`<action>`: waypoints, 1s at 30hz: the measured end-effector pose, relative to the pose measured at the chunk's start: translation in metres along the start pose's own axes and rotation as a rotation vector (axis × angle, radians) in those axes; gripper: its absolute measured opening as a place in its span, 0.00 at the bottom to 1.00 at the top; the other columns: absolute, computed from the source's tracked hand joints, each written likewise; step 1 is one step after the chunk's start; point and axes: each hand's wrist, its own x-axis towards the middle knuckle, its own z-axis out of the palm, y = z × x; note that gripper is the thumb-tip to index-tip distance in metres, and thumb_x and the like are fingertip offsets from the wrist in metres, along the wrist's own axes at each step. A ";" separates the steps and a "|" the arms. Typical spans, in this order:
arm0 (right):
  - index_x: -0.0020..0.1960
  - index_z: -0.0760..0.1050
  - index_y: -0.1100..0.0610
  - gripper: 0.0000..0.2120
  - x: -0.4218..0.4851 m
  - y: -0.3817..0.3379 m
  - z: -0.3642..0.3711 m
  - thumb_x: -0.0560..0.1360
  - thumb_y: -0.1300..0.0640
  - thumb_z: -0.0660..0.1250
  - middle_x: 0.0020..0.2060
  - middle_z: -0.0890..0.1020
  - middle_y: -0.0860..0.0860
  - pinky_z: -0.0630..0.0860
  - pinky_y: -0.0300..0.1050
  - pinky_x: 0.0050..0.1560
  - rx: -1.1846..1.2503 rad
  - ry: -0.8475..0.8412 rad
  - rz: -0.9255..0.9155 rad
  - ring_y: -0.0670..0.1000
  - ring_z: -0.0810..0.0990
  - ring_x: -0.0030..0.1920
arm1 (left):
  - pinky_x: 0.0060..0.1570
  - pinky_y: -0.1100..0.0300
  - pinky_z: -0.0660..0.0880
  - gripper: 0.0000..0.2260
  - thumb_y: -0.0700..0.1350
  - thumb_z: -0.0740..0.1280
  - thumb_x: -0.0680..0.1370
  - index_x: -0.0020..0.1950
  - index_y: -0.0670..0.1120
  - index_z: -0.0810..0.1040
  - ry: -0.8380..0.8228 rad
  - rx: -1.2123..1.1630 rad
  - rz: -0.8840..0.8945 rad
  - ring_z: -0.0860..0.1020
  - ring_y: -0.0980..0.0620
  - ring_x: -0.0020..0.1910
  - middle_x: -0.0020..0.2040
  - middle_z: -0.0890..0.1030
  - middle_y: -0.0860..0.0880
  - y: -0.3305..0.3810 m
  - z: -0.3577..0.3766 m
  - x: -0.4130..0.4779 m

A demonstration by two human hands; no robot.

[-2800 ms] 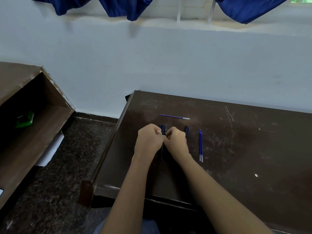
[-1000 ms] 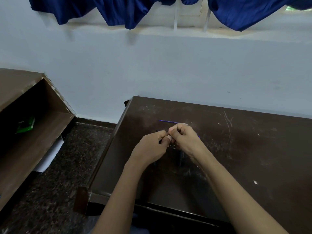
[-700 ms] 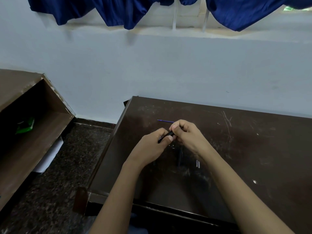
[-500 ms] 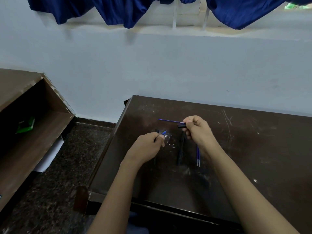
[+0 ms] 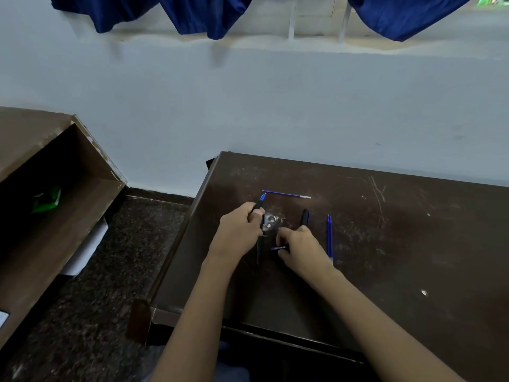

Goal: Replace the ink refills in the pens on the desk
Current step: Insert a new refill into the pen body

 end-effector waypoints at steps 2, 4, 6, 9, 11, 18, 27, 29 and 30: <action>0.57 0.73 0.54 0.09 -0.001 -0.002 0.002 0.77 0.57 0.64 0.54 0.73 0.55 0.76 0.44 0.50 -0.053 -0.015 -0.026 0.54 0.77 0.50 | 0.33 0.72 0.63 0.11 0.46 0.54 0.82 0.55 0.47 0.76 -0.008 0.007 -0.008 0.74 0.63 0.35 0.45 0.80 0.49 0.001 0.000 0.001; 0.59 0.72 0.56 0.11 -0.001 -0.003 0.002 0.77 0.58 0.64 0.54 0.74 0.56 0.75 0.45 0.52 -0.090 -0.034 -0.053 0.53 0.74 0.55 | 0.34 0.69 0.65 0.11 0.45 0.54 0.82 0.54 0.45 0.76 -0.019 -0.002 -0.027 0.73 0.61 0.37 0.48 0.81 0.47 0.001 0.001 0.003; 0.57 0.73 0.57 0.11 0.000 -0.003 0.001 0.76 0.57 0.65 0.53 0.76 0.55 0.76 0.47 0.53 -0.065 -0.031 -0.062 0.53 0.74 0.56 | 0.36 0.67 0.68 0.11 0.44 0.55 0.81 0.54 0.44 0.76 -0.024 -0.009 -0.024 0.74 0.58 0.38 0.49 0.81 0.46 0.000 0.001 0.002; 0.50 0.77 0.57 0.08 0.006 -0.005 -0.008 0.75 0.54 0.67 0.46 0.81 0.52 0.78 0.45 0.51 0.268 0.122 0.040 0.50 0.79 0.48 | 0.38 0.66 0.72 0.10 0.43 0.58 0.81 0.52 0.44 0.78 -0.032 -0.049 0.000 0.76 0.58 0.37 0.44 0.82 0.49 -0.002 0.001 0.001; 0.46 0.79 0.58 0.11 0.009 -0.011 -0.020 0.76 0.50 0.66 0.40 0.82 0.52 0.78 0.44 0.46 0.713 0.174 0.189 0.48 0.79 0.39 | 0.34 0.70 0.72 0.08 0.44 0.60 0.80 0.51 0.46 0.78 -0.059 -0.045 0.019 0.77 0.60 0.34 0.40 0.81 0.52 0.000 0.001 0.001; 0.39 0.77 0.58 0.09 0.005 -0.021 -0.036 0.73 0.54 0.71 0.26 0.76 0.49 0.74 0.33 0.29 1.375 0.036 0.336 0.42 0.73 0.26 | 0.30 0.73 0.70 0.07 0.45 0.67 0.77 0.39 0.53 0.76 -0.180 -0.007 0.085 0.77 0.67 0.26 0.31 0.79 0.56 0.006 0.001 -0.006; 0.39 0.79 0.57 0.05 0.007 -0.023 -0.035 0.74 0.58 0.69 0.26 0.77 0.49 0.70 0.33 0.27 1.424 0.011 0.394 0.42 0.73 0.25 | 0.33 0.69 0.65 0.08 0.45 0.64 0.79 0.45 0.45 0.82 -0.155 0.052 0.030 0.74 0.60 0.33 0.34 0.78 0.56 0.010 0.003 -0.007; 0.40 0.79 0.58 0.06 0.006 -0.025 -0.036 0.75 0.60 0.68 0.25 0.77 0.48 0.69 0.32 0.26 1.442 0.017 0.390 0.41 0.73 0.25 | 0.34 0.68 0.65 0.09 0.44 0.64 0.78 0.46 0.44 0.83 -0.154 0.018 0.002 0.73 0.60 0.33 0.34 0.79 0.55 0.012 0.004 -0.007; 0.39 0.78 0.58 0.06 0.003 -0.024 -0.040 0.75 0.60 0.67 0.24 0.77 0.48 0.69 0.32 0.26 1.452 0.022 0.381 0.41 0.73 0.24 | 0.34 0.67 0.66 0.08 0.43 0.64 0.77 0.46 0.43 0.83 -0.157 -0.002 -0.009 0.73 0.60 0.34 0.35 0.80 0.54 0.017 0.004 -0.009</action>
